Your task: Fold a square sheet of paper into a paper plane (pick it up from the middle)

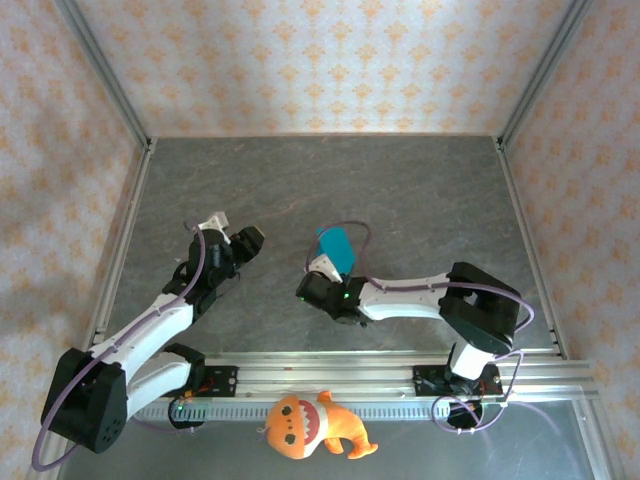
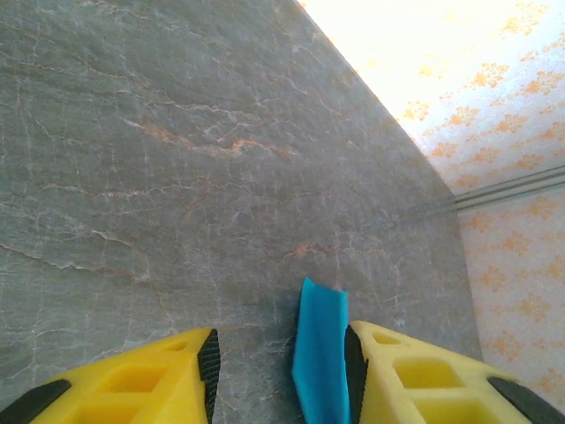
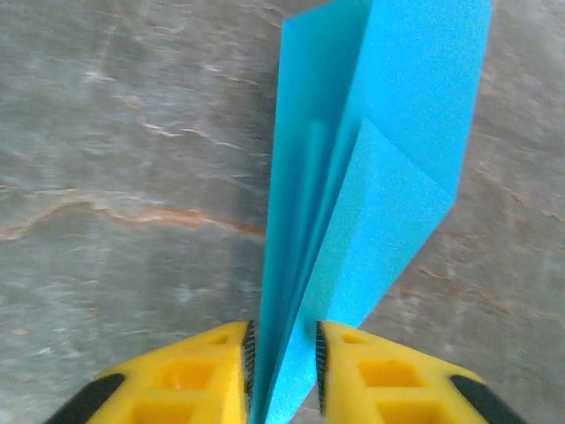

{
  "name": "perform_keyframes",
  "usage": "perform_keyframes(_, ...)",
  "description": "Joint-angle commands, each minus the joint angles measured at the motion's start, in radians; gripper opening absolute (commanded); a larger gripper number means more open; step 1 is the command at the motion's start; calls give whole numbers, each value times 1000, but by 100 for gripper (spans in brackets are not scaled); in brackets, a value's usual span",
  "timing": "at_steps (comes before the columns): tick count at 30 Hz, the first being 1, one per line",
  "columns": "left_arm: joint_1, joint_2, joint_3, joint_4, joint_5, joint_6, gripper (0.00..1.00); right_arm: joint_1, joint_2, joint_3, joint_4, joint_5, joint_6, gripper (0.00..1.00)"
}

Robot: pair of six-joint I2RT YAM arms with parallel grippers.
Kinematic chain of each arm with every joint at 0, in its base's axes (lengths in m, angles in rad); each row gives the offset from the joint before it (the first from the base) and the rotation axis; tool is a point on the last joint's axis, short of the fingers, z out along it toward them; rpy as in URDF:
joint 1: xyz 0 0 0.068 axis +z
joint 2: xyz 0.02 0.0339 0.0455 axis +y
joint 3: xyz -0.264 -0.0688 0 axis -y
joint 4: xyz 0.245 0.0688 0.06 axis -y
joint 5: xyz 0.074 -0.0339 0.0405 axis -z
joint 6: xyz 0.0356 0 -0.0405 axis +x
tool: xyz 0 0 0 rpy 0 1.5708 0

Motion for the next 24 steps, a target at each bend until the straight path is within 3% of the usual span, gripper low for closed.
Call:
perform_keyframes(1,11,-9,5,-20,-16,15,43,-1,-70,7,83,-129,36,39)
perform_keyframes(4,11,-4,5,-23,-6,16,46,-30,-162,-35,163,-146,74,60)
perform_keyframes(7,11,6,1,-12,9,13,46,-137,-233,-77,231,-288,152,61)
perform_keyframes(13,11,44,-4,25,58,-8,46,-386,-234,-179,430,-706,331,40)
perform_keyframes(18,11,63,-20,57,92,-32,46,-480,-130,-179,476,-845,409,23)
perform_keyframes(24,11,74,-26,55,109,-42,46,-490,-6,-179,501,-899,464,17)
